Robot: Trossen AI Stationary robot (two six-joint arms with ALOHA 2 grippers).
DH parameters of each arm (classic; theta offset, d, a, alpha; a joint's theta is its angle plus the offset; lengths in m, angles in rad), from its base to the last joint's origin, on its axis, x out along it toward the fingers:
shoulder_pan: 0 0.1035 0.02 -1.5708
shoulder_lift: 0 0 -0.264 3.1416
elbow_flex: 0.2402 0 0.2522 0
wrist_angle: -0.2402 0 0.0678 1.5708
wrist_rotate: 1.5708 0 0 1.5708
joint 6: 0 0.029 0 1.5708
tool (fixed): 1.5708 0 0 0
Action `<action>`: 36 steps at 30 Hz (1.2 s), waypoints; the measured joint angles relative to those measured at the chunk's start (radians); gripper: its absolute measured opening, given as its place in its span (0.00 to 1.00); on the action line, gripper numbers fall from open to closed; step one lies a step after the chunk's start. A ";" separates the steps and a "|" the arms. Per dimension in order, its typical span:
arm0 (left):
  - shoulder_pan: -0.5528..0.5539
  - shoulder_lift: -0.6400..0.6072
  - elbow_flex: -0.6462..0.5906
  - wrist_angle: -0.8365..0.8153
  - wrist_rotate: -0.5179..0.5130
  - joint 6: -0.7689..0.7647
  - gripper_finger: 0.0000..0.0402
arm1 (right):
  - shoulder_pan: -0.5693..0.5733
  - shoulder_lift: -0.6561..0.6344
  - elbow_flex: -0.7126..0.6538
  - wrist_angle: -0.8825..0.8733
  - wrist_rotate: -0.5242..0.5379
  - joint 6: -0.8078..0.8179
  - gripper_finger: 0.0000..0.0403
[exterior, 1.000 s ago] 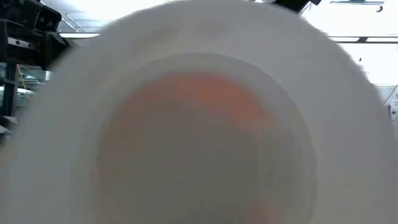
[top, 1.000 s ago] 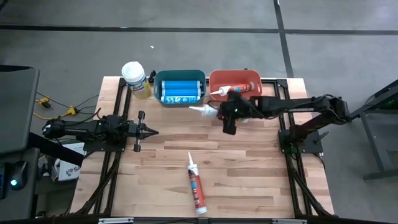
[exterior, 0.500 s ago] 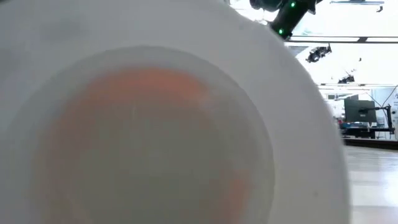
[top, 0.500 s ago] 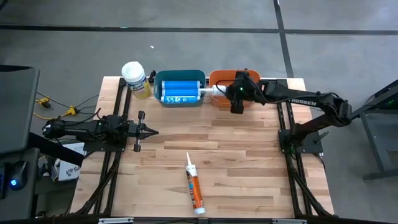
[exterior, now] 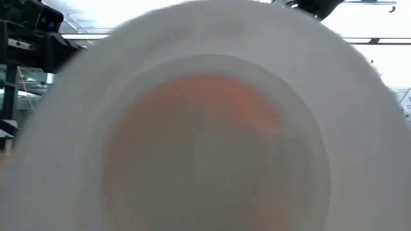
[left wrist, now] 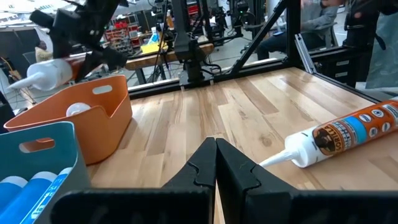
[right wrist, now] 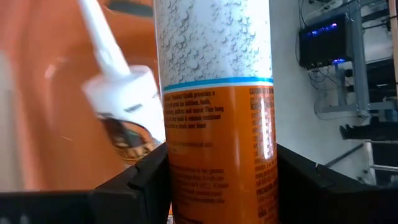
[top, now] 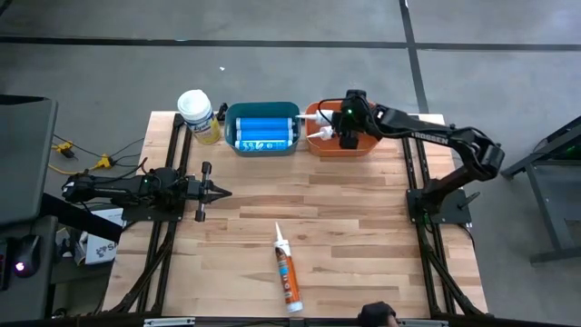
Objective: Pick & place silicon tubes, Sealant and Lysol wipes
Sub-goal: Put the top orange sealant into the orange bin
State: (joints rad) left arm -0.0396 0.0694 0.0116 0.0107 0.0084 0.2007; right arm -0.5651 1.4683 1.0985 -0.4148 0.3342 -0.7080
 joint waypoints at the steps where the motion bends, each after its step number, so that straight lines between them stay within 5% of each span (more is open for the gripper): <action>1: 0.000 0.000 0.000 0.000 0.000 0.000 0.00 | -0.011 0.007 0.000 0.008 0.000 -0.011 0.52; 30: 0.000 0.000 0.000 0.000 0.000 0.000 0.00 | -0.095 0.100 0.000 0.114 -0.047 -0.112 0.52; 36: 0.000 0.000 0.000 0.000 0.000 0.000 0.00 | -0.097 0.100 0.000 0.116 -0.052 -0.113 0.59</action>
State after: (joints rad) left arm -0.0395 0.0694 0.0116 0.0109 0.0086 0.2008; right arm -0.6620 1.5684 1.0985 -0.2992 0.2825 -0.8212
